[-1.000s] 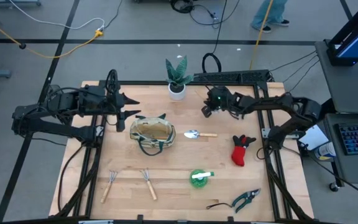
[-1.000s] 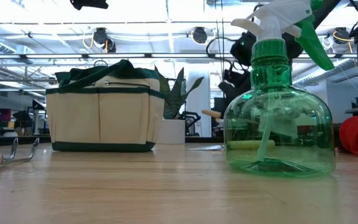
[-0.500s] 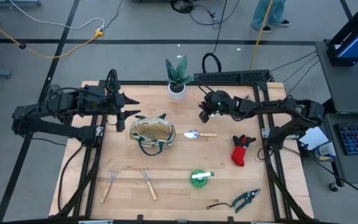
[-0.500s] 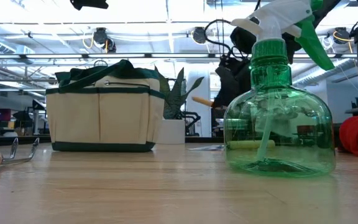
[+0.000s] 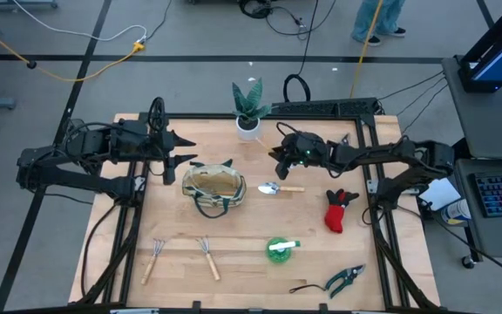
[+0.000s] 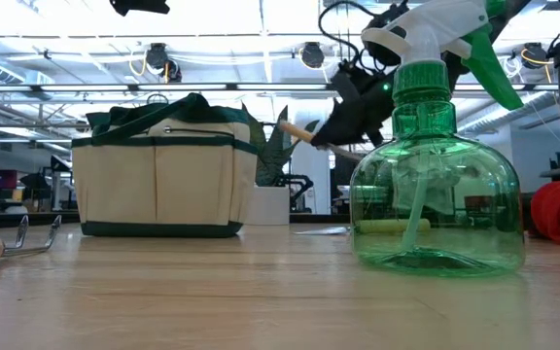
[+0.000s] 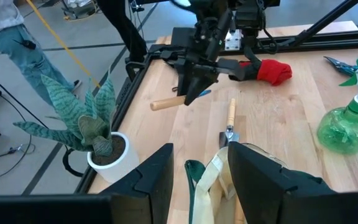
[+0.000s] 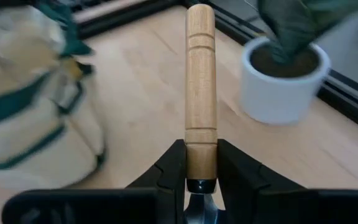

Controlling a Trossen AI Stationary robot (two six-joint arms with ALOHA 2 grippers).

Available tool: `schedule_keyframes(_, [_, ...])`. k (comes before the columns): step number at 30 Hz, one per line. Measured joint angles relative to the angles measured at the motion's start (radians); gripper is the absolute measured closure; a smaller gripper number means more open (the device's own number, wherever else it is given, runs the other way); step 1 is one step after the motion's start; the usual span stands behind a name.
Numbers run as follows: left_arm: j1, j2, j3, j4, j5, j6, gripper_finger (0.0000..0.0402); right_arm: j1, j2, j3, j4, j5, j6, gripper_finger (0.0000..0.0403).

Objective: Pick & Place Garden tools in Gardening bag
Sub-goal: Put the top brown trowel into the white gardening bag

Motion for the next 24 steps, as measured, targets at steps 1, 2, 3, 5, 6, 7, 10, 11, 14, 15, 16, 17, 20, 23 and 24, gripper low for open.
schedule_keyframes(1, [0.0, 0.0, 0.0, 0.0, 0.0, 0.0, 0.0243, 0.005, 0.0, 0.0, 0.016, -0.007, 0.0, 0.0342])
schedule_keyframes(2, [0.0, 0.0, 0.0, 0.0, 0.0, 0.0, 0.0243, 0.008, 0.0, 0.0, 0.032, -0.021, 0.0, 0.0342])
schedule_keyframes(3, [0.0, 0.0, 0.0, 0.0, 0.0, 0.0, 0.0243, 0.013, 0.0, 0.0, 0.045, -0.027, 0.0, 0.0342])
schedule_keyframes(5, [0.0, 0.0, 0.0, 0.0, 0.0, 0.0, 0.0243, 0.021, 0.0, 0.0, 0.067, -0.045, 0.0, 0.0342])
schedule_keyframes(6, [0.0, 0.0, 0.0, 0.0, 0.0, 0.0, 0.0243, 0.026, 0.0, 0.0, 0.079, -0.049, 0.0, 0.0342])
schedule_keyframes(7, [0.0, 0.0, 0.0, 0.0, 0.0, 0.0, 0.0243, 0.032, 0.0, 0.0, 0.088, -0.049, 0.0, 0.0342])
schedule_keyframes(10, [0.0, 0.0, 0.0, 0.0, 0.0, 0.0, 0.0243, 0.049, 0.0, 0.0, 0.114, -0.049, 0.0, 0.0342])
schedule_keyframes(11, [0.0, 0.0, 0.0, 0.0, 0.0, 0.0, 0.0243, 0.055, 0.0, 0.0, 0.123, -0.049, 0.0, 0.0342])
schedule_keyframes(14, [0.0, 0.0, 0.0, 0.0, 0.0, 0.0, 0.0243, 0.07, 0.0, 0.0, 0.146, -0.049, 0.0, 0.0342])
schedule_keyframes(15, [0.0, 0.0, 0.0, 0.0, 0.0, 0.0, 0.0243, 0.076, 0.0, 0.0, 0.156, -0.049, 0.0, 0.0342])
schedule_keyframes(16, [0.0, 0.0, 0.0, 0.0, 0.0, 0.0, 0.0243, 0.081, 0.0, 0.0, 0.168, -0.049, 0.0, 0.0342])
schedule_keyframes(17, [0.0, 0.0, 0.0, 0.0, 0.0, 0.0, 0.0243, 0.087, 0.0, 0.0, 0.181, -0.049, 0.0, 0.0342])
schedule_keyframes(20, [0.0, 0.0, 0.0, 0.0, 0.0, 0.0, 0.0243, 0.104, 0.0, 0.001, 0.219, -0.05, -0.004, 0.0342])
schedule_keyframes(23, [0.0, 0.0, 0.0, 0.0, 0.0, 0.0, 0.0243, 0.12, 0.0, 0.001, 0.256, -0.058, -0.015, 0.0342])
schedule_keyframes(24, [0.0, 0.0, 0.0, 0.0, 0.0, 0.0, 0.0243, 0.124, 0.0, 0.001, 0.271, -0.073, -0.022, 0.0342])
